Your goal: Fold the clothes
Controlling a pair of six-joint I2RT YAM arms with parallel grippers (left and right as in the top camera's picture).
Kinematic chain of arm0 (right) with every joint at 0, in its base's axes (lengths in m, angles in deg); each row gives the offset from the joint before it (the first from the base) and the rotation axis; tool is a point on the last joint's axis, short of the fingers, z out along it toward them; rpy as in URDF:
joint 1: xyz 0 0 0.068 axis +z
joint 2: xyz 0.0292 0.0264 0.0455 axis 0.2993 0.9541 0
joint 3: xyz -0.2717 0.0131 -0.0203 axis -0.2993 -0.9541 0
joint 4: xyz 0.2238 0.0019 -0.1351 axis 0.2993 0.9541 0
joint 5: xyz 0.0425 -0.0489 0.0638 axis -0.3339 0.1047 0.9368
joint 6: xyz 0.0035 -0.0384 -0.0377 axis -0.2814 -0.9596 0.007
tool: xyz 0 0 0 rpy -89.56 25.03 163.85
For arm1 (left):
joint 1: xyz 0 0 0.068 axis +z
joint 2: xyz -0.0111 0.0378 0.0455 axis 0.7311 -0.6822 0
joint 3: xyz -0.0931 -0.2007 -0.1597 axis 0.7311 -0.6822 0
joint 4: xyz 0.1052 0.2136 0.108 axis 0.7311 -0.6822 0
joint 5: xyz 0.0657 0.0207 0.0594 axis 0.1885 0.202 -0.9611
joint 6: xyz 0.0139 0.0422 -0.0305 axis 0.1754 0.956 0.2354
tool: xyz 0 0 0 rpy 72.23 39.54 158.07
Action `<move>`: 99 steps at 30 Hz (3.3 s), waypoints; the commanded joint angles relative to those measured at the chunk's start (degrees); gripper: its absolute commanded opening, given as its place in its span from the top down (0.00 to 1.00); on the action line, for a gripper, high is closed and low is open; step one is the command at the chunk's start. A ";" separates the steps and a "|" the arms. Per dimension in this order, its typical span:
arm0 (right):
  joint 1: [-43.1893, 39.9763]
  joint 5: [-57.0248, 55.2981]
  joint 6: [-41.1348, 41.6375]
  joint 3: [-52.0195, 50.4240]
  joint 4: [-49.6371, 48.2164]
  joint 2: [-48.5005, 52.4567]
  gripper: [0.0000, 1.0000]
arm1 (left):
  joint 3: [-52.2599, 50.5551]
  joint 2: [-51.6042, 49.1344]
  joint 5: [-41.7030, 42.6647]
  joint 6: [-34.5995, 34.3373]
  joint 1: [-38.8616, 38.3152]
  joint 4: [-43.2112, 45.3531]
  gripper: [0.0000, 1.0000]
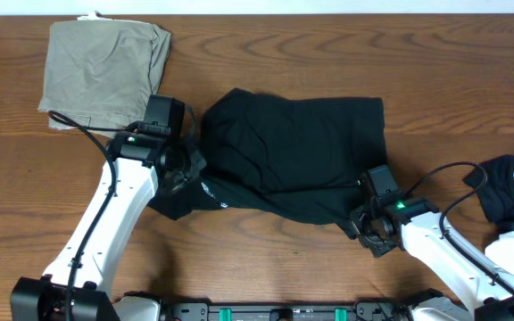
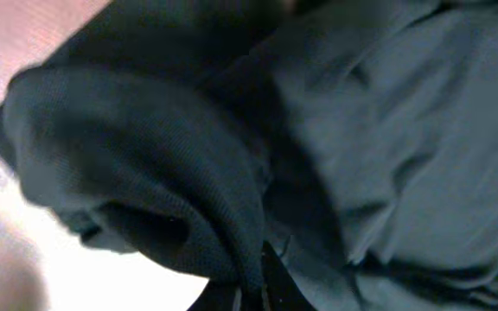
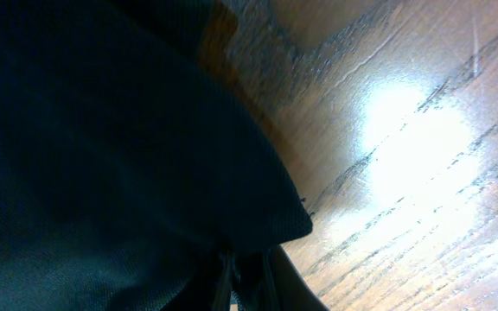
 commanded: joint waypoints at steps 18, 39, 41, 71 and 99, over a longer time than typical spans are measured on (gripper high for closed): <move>0.35 0.17 -1.20 -0.61 -0.04 0.59 0.90 | 0.90 -3.43 -6.23 6.86 0.70 8.02 0.51; 0.31 0.17 -1.99 -0.61 -1.18 0.59 0.90 | 0.81 -4.22 15.21 -0.52 19.85 4.59 0.25; 0.31 0.17 -2.05 -0.61 -1.16 0.59 0.90 | 0.83 -5.64 18.56 -0.63 19.87 5.77 0.21; 0.31 1.73 -4.96 -0.61 -2.21 0.59 0.91 | 0.28 -16.52 27.56 -3.10 27.30 7.93 0.18; 0.02 1.40 -6.93 -0.48 -2.16 0.07 0.99 | 0.42 -19.67 28.00 1.79 27.30 10.23 0.94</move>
